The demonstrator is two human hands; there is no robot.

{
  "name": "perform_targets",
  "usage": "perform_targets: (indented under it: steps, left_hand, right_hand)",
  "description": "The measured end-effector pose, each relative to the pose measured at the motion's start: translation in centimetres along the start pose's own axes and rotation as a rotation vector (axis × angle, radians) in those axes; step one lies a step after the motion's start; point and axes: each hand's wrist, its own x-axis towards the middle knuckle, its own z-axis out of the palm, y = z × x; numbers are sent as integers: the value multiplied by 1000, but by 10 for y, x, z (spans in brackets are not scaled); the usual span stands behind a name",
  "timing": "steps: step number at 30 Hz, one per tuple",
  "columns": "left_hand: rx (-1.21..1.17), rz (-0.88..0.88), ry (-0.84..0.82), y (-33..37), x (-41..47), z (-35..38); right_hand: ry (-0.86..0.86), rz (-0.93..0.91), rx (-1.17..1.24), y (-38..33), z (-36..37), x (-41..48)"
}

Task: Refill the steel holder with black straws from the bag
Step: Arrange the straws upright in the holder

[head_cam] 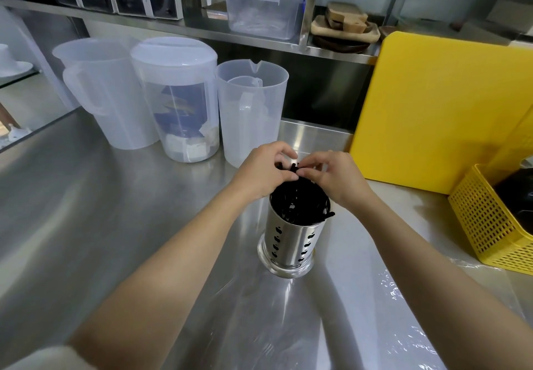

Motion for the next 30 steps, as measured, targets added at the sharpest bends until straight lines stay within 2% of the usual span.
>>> perform_targets:
  steps: [4,10,15,19,27,29,30]
  left_hand:
    - [-5,-4,14,7,-2,-4]
    - [-101,-10,51,23,-5,-17]
    - [-155,68,82,51,-8,-30]
    - [-315,105,90,72,-12,-40]
    - [-478,153,260,91,-20,-48]
    - [-431,146,357,90,-20,-46]
    - [-324,175,427,88,-21,-46]
  right_hand:
    - [-9,27,67,0,-2,-1]
    - [78,13,57,0,-9,-2]
    - [-33,-21,203,-12,-17,-6]
    - [-21,-42,237,-24,-21,-7]
    - [20,-50,343,-41,-34,-12]
    - [32,-50,393,-45,-34,-16]
    - [43,-50,416,-47,-35,-17]
